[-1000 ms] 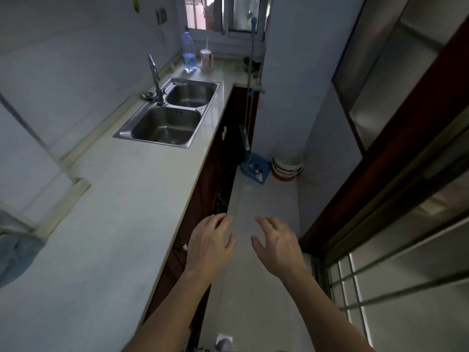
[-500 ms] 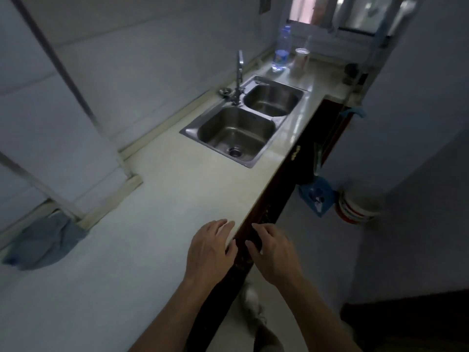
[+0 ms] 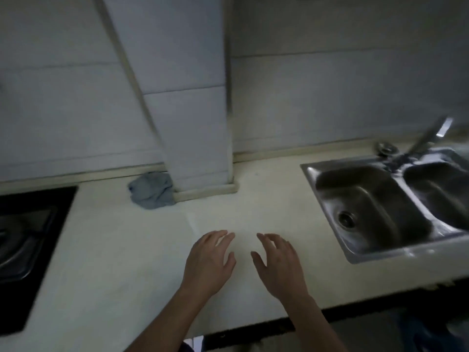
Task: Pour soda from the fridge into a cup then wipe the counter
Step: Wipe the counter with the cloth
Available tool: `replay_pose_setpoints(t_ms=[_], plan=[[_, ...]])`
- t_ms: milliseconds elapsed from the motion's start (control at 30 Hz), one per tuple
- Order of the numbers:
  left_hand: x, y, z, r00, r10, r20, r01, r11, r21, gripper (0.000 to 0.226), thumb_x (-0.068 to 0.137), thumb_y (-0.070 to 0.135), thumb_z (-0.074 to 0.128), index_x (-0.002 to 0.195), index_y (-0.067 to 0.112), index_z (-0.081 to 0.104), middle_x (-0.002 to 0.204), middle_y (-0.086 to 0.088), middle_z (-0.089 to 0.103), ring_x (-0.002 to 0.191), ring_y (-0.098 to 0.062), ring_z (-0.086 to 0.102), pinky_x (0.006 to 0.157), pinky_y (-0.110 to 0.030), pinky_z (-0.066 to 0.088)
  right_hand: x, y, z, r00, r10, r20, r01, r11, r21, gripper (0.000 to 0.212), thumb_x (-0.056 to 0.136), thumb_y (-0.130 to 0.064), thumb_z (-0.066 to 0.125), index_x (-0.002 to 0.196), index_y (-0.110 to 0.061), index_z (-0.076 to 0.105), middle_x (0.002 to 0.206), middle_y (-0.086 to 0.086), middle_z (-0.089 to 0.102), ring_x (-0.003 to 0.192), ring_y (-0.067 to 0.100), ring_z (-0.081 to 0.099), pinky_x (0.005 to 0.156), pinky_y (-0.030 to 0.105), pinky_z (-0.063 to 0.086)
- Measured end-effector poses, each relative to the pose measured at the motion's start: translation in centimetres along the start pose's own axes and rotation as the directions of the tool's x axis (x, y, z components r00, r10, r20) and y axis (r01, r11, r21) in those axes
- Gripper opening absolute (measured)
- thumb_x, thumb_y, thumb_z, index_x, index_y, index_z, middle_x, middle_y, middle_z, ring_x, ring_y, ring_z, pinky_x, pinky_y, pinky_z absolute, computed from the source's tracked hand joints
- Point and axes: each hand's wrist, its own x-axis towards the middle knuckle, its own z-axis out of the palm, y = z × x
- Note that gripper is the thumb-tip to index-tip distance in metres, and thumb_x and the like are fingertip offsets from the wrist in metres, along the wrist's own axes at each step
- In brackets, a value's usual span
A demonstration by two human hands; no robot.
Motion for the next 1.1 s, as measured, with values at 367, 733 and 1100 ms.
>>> replay_pose_setpoints(t_ms=[367,733,1100], plan=[[-1.6,-12.6,-2.8,0.931,-0.365,-0.01,0.365,0.93,0.046,0.044,0.082,0.029,0.059,0.124,0.022,0.068,0.124,-0.001,0.068,0.11,-0.021,0.065,0.091,-0.036,0.054,9.3,-7.7,8.6,0.936,-0.297,0.187,0.288,0.955,0.074,0.044,0.083,-0.038,0.063,0.122,-0.017,0.064,0.114,0.005,0.067,0.101,0.026,0.065,0.088,0.041,0.053],[9.8,-28.6,-1.9,0.959,-0.284,0.009,0.282,0.955,0.089,0.049,0.086,0.029,0.065,0.134,0.017,0.058,0.141,-0.014,0.052,0.119,-0.033,0.055,0.091,-0.04,0.052,14.1,-6.3,16.3,0.932,-0.252,0.262,0.286,0.953,-0.102,0.057,0.089,-0.051,0.046,0.137,-0.021,0.054,0.142,0.008,0.053,0.128,0.032,0.051,0.097,0.049,0.049],[17.1,-35.7,3.6,0.918,-0.27,0.29,0.186,0.94,0.286,0.064,0.092,0.072,0.007,0.152,0.052,0.0,0.167,0.006,-0.002,0.152,-0.029,-0.007,0.119,-0.057,0.004,14.3,-3.9,16.8,0.913,-0.069,0.401,0.171,0.959,-0.226,0.076,0.088,-0.078,0.024,0.153,-0.04,0.018,0.16,-0.01,0.022,0.146,0.019,0.025,0.104,0.049,0.043]])
